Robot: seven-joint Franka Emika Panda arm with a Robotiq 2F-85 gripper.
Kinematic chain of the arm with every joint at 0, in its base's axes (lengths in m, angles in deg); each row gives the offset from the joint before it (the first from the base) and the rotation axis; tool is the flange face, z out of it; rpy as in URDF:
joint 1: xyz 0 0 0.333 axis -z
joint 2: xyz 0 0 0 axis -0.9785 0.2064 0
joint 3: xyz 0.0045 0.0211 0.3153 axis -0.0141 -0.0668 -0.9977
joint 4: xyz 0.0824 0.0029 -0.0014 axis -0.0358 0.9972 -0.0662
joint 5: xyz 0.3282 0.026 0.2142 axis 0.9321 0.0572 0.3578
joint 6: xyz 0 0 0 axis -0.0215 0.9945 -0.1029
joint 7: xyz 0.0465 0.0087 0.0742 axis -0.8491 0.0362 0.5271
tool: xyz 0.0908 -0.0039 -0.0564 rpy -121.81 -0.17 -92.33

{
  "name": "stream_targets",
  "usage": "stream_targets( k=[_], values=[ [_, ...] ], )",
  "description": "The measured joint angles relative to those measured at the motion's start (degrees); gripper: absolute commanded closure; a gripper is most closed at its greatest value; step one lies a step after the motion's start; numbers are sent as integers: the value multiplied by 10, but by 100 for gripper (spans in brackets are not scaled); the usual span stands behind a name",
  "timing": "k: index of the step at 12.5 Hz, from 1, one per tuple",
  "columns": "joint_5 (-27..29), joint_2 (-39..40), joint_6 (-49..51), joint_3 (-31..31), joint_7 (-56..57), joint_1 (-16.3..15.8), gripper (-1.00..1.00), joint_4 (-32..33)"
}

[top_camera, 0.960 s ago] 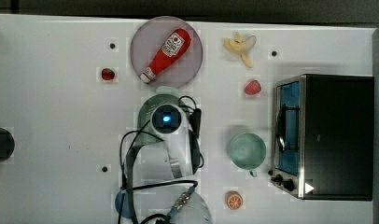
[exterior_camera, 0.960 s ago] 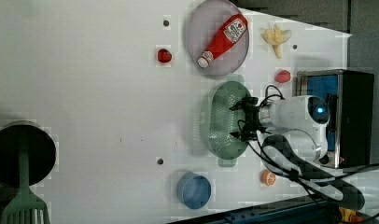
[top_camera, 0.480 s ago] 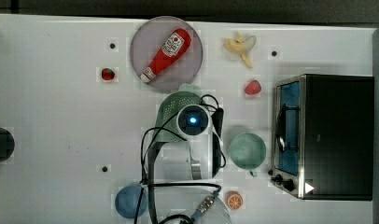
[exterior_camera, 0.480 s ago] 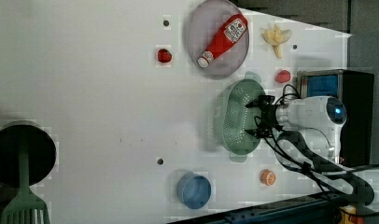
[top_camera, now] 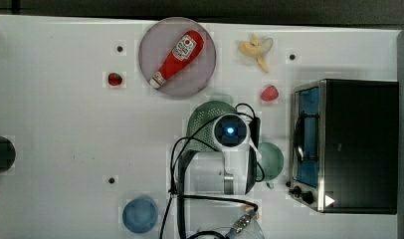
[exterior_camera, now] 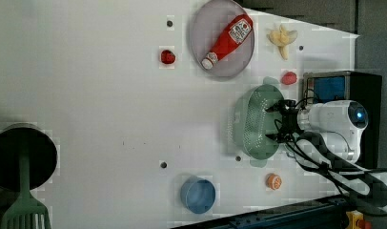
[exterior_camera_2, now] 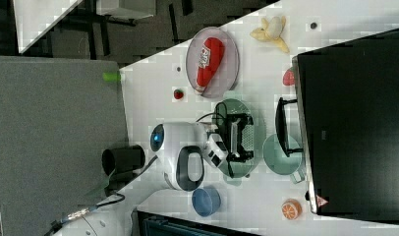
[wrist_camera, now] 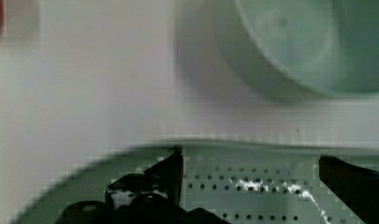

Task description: Drag strainer left to right.

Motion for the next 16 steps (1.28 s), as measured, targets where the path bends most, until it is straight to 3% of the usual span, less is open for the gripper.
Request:
stream_targets(
  k=[3,6,10,16],
  values=[
    [-9,2,3,16,39,7,-100,-4],
    [-9,-28,22,-20,134,9,-100,-3],
    [0,-160,169,-39,243,-15,-100,-15],
    [74,-342,397,-47,415,-2,-100,-103]
  ],
)
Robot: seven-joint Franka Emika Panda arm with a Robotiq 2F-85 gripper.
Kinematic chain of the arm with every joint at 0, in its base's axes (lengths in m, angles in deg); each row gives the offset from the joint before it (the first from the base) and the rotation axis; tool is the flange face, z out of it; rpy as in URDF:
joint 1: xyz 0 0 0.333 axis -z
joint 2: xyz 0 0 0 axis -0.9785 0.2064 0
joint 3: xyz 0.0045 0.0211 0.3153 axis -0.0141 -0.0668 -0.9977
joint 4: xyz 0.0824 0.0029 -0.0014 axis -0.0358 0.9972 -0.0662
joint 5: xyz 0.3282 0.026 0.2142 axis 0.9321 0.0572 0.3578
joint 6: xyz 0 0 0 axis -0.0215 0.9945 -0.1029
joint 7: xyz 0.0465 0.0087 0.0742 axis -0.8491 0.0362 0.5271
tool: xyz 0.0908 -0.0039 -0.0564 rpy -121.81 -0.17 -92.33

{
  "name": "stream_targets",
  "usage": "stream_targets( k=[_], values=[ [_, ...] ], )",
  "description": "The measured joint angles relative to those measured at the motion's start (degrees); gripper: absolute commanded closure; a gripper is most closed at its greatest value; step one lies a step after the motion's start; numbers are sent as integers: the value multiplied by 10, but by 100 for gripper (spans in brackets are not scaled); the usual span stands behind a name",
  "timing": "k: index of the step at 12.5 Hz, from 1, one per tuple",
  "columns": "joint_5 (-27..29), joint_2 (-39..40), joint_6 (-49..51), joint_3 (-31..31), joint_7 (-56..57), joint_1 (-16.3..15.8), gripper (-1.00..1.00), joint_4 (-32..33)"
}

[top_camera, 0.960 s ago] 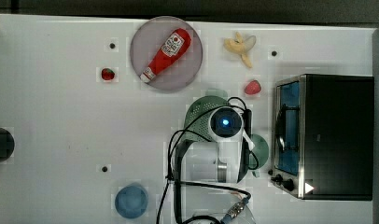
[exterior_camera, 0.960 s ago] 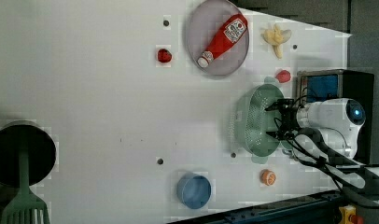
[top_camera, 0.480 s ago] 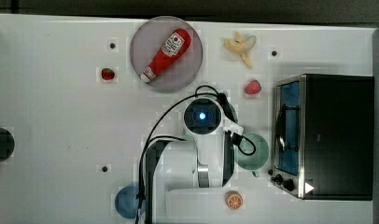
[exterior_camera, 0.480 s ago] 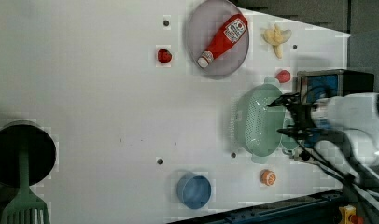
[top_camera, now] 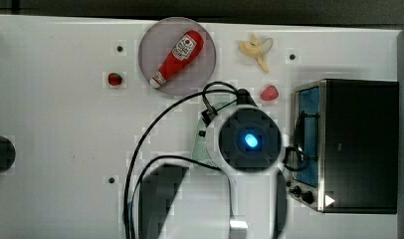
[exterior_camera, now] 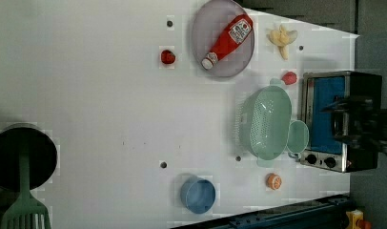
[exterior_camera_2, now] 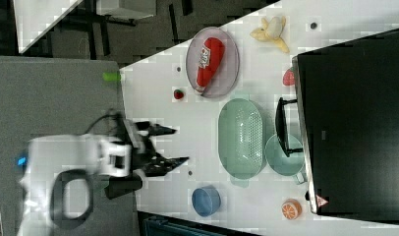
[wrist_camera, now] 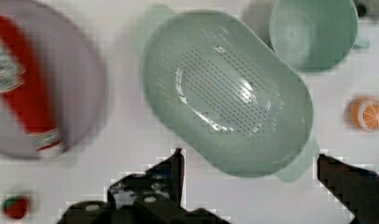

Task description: Drag strainer left to right.

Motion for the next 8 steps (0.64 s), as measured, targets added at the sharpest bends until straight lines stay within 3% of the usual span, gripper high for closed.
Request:
stream_targets(
  k=[4,8],
  values=[
    [-3,-84,150,-6,45,0,-100,-60],
    [0,-92,225,-20,48,0,-100,-94]
  ],
)
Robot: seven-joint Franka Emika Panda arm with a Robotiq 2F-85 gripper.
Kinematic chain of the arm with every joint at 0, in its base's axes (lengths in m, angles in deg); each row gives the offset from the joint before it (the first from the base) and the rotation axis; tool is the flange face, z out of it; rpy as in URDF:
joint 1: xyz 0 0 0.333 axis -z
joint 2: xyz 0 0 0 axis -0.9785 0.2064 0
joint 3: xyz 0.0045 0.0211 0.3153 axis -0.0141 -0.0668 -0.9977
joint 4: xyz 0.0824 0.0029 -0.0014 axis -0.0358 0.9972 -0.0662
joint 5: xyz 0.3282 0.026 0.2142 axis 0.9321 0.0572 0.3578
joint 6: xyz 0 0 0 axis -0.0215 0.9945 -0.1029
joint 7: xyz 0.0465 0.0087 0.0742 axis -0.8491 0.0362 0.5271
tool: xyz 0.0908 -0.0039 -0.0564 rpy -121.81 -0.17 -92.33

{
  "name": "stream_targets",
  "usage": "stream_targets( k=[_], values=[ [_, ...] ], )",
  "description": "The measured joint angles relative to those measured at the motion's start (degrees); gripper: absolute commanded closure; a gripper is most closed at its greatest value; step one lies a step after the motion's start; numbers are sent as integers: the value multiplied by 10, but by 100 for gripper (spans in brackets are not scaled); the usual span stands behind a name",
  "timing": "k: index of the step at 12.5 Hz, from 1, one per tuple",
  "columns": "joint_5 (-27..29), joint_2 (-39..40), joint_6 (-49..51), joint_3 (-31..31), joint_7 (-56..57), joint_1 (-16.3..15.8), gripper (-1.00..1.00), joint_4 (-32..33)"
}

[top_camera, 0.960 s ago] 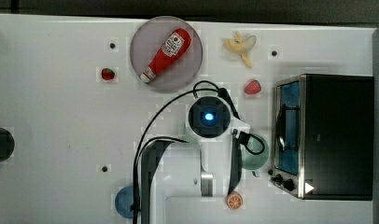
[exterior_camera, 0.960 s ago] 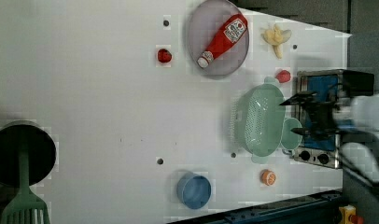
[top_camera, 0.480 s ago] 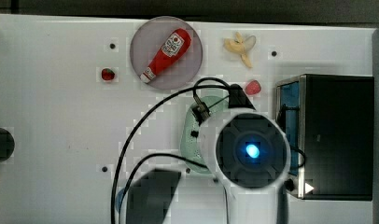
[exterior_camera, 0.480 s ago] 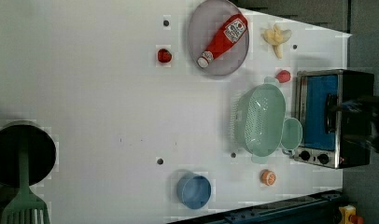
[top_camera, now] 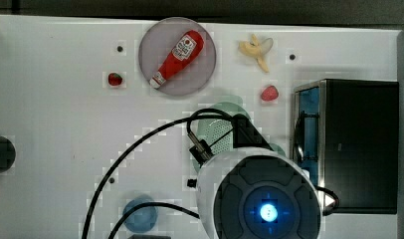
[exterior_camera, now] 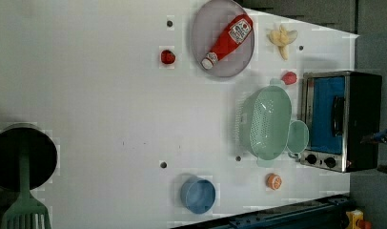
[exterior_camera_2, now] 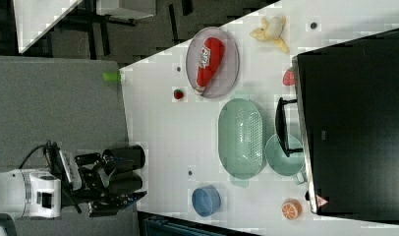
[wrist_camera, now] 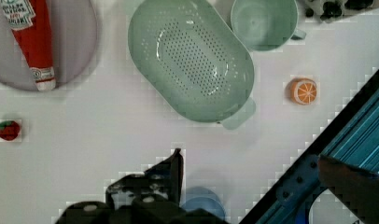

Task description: Drag strainer left to right.

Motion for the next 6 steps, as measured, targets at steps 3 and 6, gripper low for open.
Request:
stream_targets(
  k=[3,6],
  values=[
    [6,17,14,8,0,-5,-100,-6],
    [-3,37,19,9,3,-5,-100,-6]
  ],
)
